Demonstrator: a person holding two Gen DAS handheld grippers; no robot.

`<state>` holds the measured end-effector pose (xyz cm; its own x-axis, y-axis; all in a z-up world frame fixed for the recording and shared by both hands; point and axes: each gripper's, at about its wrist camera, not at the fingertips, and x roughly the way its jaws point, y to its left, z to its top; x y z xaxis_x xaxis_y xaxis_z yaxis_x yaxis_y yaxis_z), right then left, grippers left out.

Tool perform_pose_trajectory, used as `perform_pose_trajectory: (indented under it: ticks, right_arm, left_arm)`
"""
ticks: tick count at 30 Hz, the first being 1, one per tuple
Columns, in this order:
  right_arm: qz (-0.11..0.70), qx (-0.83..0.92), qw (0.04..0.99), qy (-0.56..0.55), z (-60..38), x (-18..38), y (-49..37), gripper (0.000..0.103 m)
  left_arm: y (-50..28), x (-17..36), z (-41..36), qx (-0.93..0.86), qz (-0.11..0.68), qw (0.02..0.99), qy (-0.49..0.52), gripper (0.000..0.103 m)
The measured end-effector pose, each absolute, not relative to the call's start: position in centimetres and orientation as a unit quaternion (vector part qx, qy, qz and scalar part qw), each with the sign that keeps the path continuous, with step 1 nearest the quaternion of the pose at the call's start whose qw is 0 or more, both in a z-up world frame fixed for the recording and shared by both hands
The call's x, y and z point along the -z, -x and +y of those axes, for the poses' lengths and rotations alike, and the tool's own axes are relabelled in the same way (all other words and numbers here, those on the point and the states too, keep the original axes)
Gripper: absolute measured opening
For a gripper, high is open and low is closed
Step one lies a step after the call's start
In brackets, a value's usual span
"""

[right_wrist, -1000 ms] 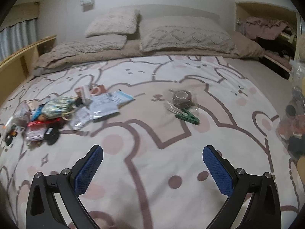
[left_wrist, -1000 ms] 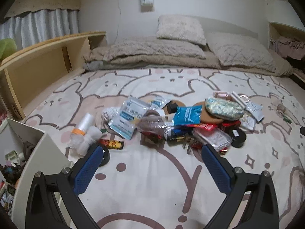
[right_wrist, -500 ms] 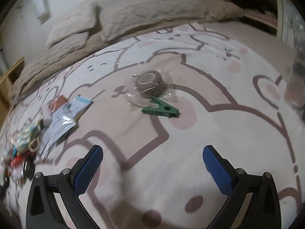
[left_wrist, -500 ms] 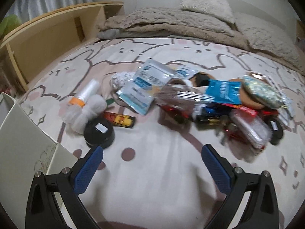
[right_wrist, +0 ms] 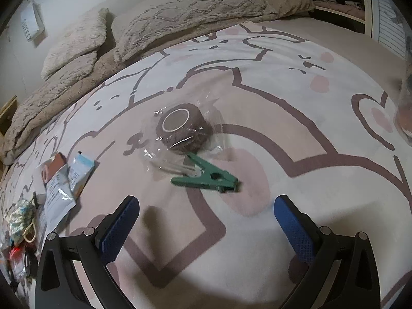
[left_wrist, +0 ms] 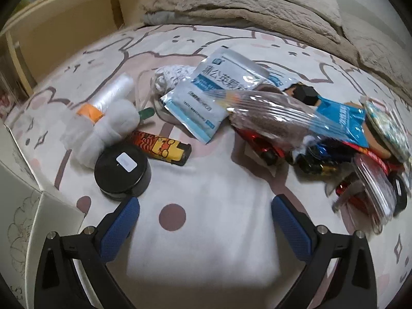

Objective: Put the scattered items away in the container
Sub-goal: 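Lower the left gripper over the yellow lighter while the right gripper lowers over the clothespin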

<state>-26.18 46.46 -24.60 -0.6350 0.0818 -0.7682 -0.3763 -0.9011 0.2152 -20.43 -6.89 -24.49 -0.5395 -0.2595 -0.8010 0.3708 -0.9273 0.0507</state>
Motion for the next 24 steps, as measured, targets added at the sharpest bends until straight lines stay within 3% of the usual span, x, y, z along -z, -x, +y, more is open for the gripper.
perform_pose_trajectory:
  ticks: [24]
  right_arm:
    - [0.107, -0.875, 0.173, 0.44, 45.4, 25.5, 28.8, 0.103]
  left_arm:
    - [21.4, 24.7, -8.7, 0.861, 0.086, 0.237, -0.442, 0.103]
